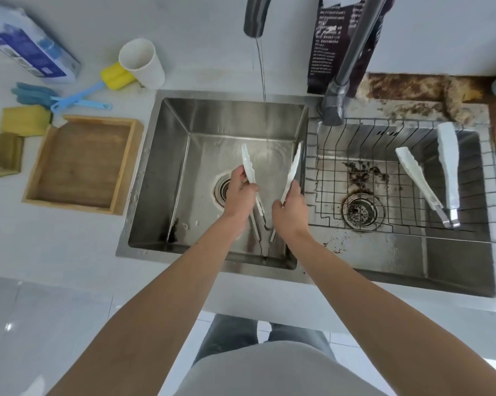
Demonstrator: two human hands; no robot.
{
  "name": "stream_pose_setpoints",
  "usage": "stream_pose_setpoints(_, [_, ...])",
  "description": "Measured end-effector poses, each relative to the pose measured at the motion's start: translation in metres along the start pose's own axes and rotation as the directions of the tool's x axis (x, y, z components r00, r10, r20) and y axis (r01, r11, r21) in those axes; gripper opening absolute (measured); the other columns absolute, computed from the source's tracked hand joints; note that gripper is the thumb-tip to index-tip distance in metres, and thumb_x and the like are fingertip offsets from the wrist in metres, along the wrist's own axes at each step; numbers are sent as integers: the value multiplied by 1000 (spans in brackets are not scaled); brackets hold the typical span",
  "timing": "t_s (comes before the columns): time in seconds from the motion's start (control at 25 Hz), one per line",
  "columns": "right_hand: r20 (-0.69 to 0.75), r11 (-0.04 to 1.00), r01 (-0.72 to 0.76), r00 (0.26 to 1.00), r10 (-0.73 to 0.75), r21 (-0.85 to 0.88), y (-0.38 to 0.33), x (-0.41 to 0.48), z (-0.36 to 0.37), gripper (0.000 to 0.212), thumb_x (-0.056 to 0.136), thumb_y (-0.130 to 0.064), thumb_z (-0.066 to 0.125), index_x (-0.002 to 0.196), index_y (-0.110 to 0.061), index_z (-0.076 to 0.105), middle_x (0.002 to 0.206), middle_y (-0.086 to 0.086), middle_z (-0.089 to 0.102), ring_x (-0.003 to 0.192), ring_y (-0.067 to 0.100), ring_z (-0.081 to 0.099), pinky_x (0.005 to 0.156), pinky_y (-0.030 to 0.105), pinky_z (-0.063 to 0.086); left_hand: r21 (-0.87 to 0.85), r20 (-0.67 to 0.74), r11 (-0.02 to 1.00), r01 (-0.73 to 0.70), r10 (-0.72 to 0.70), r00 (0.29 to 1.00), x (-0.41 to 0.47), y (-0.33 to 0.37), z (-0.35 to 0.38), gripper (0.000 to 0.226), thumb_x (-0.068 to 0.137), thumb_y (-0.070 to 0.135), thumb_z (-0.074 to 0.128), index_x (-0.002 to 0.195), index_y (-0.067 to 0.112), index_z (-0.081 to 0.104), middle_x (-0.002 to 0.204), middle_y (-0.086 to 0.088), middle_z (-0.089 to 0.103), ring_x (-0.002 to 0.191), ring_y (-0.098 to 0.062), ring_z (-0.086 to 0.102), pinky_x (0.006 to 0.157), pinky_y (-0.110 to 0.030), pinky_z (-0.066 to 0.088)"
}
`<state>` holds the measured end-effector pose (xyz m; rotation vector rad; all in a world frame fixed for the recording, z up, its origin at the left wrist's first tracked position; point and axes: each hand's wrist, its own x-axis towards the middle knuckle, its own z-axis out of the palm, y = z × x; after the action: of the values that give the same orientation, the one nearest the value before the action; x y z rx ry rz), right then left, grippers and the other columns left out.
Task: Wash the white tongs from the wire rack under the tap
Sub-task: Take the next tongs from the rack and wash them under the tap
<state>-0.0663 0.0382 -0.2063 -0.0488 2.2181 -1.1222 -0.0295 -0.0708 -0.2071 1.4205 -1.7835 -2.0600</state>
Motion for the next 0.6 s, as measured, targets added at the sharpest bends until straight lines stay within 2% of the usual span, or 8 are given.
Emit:
stream_pose_setpoints(0.08, [26,999,-20,999,19,26,7,3,5,57,92,-4,41,146,-13,25,121,17,57,101,35,61,81,49,55,25,-2,1000,-5,5,1000,5,-10,0,47,83,-8,46,122,16,54,92,11,63,86,-11,59,75,-21,51])
stream_pose_setpoints(0.16, [36,999,-36,999,36,18,12,6,9,56,92,-4,40,145,-14,26,112,13,60,86,27,62,66,40,55,54,2,998,-11,11,1000,10,-20,-2,47,82,-8,44,120,17,55,86,15,63,81,-3,62,70,-17,50])
stream_pose_setpoints(0.24, [35,999,-43,998,43,10,14,12,16,54,92,-5,41,144,-13,30,109,11,62,84,25,62,67,42,57,64,2,998,-13,13,1000,18,-29,-4,48,82,-8,44,114,24,56,83,20,66,78,4,64,74,-19,55])
stream_pose_setpoints(0.36, [19,996,-85,996,85,0,16,25,27,58,91,-8,44,147,-14,28,110,7,61,88,25,62,73,42,57,54,16,999,2,-2,1000,34,-37,-6,49,81,-5,46,118,26,57,95,12,69,90,-6,67,87,-30,55])
stream_pose_setpoints(0.44, [19,994,-112,994,112,17,20,34,34,64,91,-9,45,151,-17,23,112,4,59,89,24,62,73,37,56,68,38,998,1,-3,999,45,-41,-8,52,83,-3,47,127,26,55,98,14,69,92,-2,67,82,-23,54])
stream_pose_setpoints(0.52, [22,990,-126,992,125,63,23,44,37,64,90,-9,45,149,-20,25,120,4,60,93,25,64,75,37,57,122,65,992,-9,1,998,57,-42,-11,63,87,2,49,143,29,40,96,24,65,88,7,64,73,-14,49])
stream_pose_setpoints(0.6, [9,985,-133,991,133,108,27,54,41,58,89,-8,46,144,-21,33,121,4,62,90,18,63,69,31,54,181,91,984,-4,-12,996,71,-43,-14,76,92,6,50,153,38,17,98,20,62,90,3,62,72,-14,46])
